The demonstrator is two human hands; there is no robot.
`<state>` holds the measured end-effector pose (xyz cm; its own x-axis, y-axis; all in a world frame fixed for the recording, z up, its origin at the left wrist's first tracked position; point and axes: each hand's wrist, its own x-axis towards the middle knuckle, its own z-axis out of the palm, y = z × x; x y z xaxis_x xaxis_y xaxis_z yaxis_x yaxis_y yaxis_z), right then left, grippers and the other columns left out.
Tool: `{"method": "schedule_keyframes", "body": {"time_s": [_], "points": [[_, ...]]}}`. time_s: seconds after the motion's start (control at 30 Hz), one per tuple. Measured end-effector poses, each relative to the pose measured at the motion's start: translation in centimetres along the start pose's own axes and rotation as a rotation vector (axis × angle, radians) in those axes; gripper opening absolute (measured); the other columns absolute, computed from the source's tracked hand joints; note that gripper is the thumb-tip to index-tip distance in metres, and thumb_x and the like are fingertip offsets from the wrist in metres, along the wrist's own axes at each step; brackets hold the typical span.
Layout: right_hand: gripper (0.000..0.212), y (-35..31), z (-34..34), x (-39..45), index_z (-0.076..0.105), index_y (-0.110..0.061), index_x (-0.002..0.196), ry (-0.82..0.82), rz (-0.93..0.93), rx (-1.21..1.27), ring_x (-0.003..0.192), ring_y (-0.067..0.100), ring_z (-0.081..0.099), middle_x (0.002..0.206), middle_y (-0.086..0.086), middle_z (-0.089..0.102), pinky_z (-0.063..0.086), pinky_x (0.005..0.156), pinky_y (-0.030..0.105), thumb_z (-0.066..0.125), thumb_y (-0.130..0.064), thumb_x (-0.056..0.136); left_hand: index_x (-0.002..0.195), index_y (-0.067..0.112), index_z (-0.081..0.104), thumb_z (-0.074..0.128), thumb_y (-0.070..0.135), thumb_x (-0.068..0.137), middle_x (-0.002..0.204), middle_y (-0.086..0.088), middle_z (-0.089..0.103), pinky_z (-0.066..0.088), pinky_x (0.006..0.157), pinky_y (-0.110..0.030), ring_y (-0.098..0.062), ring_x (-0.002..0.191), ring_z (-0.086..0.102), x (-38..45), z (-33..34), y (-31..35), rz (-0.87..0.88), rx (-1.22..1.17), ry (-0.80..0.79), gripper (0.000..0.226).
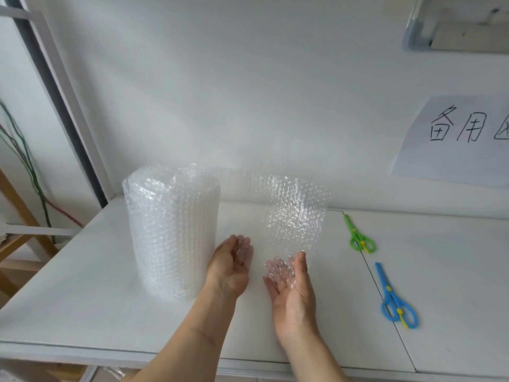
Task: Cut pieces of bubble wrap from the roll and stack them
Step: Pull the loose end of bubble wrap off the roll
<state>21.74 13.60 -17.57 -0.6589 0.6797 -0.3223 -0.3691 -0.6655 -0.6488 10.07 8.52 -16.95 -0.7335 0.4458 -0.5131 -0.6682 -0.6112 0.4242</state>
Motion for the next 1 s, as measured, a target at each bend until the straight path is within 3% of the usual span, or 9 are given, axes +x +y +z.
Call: {"method": "schedule_keyframes", "body": {"time_s": [0.1,0.27,0.33,0.4,0.47,0.53,0.7,0.83,1.0], "points": [[0.1,0.7,-0.4,0.0,0.052,-0.026,0.126,-0.146,-0.108,-0.181,0.12,0.023,0.06,0.131,0.003,0.061,0.051,0.091,0.039,0.08,-0.075,0.043,0.091,0.003,0.061,0.052,0.012,0.099,0.071,-0.006,0.07,0.061,0.066,-0.03,-0.015,0.063,0.071,0.3,0.1,0.2,-0.026,-0.073,-0.017,0.015],[0.092,1.2,-0.2,-0.4,0.049,-0.036,0.123,-0.248,-0.257,-0.405,0.113,0.016,0.064,0.127,-0.008,0.061,0.051,0.095,0.039,0.071,-0.083,0.047,0.097,-0.006,0.06,0.048,0.011,0.101,0.069,-0.016,0.072,0.057,0.047,-0.027,-0.02,0.057,0.072,0.3,0.4,0.3,-0.082,-0.202,-0.04,0.021],[0.09,1.2,0.5,-0.2,0.045,-0.033,0.131,-0.228,-0.254,-0.523,0.108,0.013,0.067,0.123,-0.01,0.062,0.054,0.092,0.036,0.072,-0.076,0.056,0.1,-0.005,0.061,0.049,0.011,0.1,0.073,-0.016,0.073,0.058,0.05,-0.029,-0.02,0.06,0.072,0.3,0.3,0.2,-0.089,-0.194,-0.037,0.02],[0.06,1.0,1.1,0.4,0.056,-0.024,0.125,-0.141,-0.248,-0.594,0.098,0.013,0.071,0.114,-0.006,0.068,0.058,0.081,0.034,0.066,-0.06,0.079,0.1,-0.005,0.061,0.051,0.01,0.1,0.08,-0.016,0.072,0.06,0.054,-0.029,-0.02,0.062,0.073,0.2,-0.1,0.0,-0.092,-0.153,-0.038,0.019],[0.028,0.7,1.5,1.0,0.069,-0.019,0.103,-0.016,-0.24,-0.573,0.085,0.019,0.074,0.1,-0.001,0.073,0.06,0.072,0.037,0.056,-0.042,0.094,0.098,-0.004,0.061,0.053,0.01,0.098,0.086,-0.014,0.07,0.06,0.058,-0.028,-0.02,0.066,0.073,0.2,-0.4,0.2,-0.069,-0.099,-0.043,0.016],[0.026,0.4,1.6,1.3,0.068,-0.017,0.091,0.035,-0.23,-0.537,0.076,0.023,0.075,0.095,-0.003,0.071,0.059,0.067,0.04,0.05,-0.034,0.099,0.096,-0.002,0.061,0.057,0.014,0.096,0.086,-0.012,0.069,0.06,0.061,-0.026,-0.019,0.074,0.07,0.3,-0.8,0.6,-0.044,-0.043,-0.049,0.017],[0.027,-0.2,1.0,1.6,0.064,-0.012,0.09,0.081,-0.203,-0.452,0.072,0.026,0.073,0.096,0.004,0.068,0.055,0.058,0.035,0.049,-0.033,0.1,0.098,0.001,0.061,0.064,0.021,0.093,0.089,-0.009,0.065,0.056,0.079,-0.029,-0.019,0.083,0.064,0.9,-1.0,1.9,0.003,-0.027,0.006,0.021],[0.031,-0.4,0.9,2.1,0.064,-0.01,0.092,0.12,-0.182,-0.409,0.07,0.026,0.071,0.099,0.02,0.069,0.054,0.055,0.031,0.051,-0.037,0.099,0.076,0.008,0.056,0.061,0.016,0.095,0.062,-0.003,0.056,0.051,0.066,-0.029,-0.015,0.064,0.056,1.4,-0.2,2.5,-0.025,0.056,0.069,0.021],[0.026,-0.5,1.2,2.4,0.064,-0.017,0.105,0.087,-0.117,-0.422,0.084,0.022,0.073,0.1,0.008,0.072,0.055,0.063,0.031,0.058,-0.04,0.094,0.076,0.006,0.056,0.056,0.014,0.097,0.07,-0.005,0.055,0.05,0.066,-0.028,-0.017,0.067,0.057,1.8,-0.1,2.5,-0.036,0.048,0.076,0.022]]}}
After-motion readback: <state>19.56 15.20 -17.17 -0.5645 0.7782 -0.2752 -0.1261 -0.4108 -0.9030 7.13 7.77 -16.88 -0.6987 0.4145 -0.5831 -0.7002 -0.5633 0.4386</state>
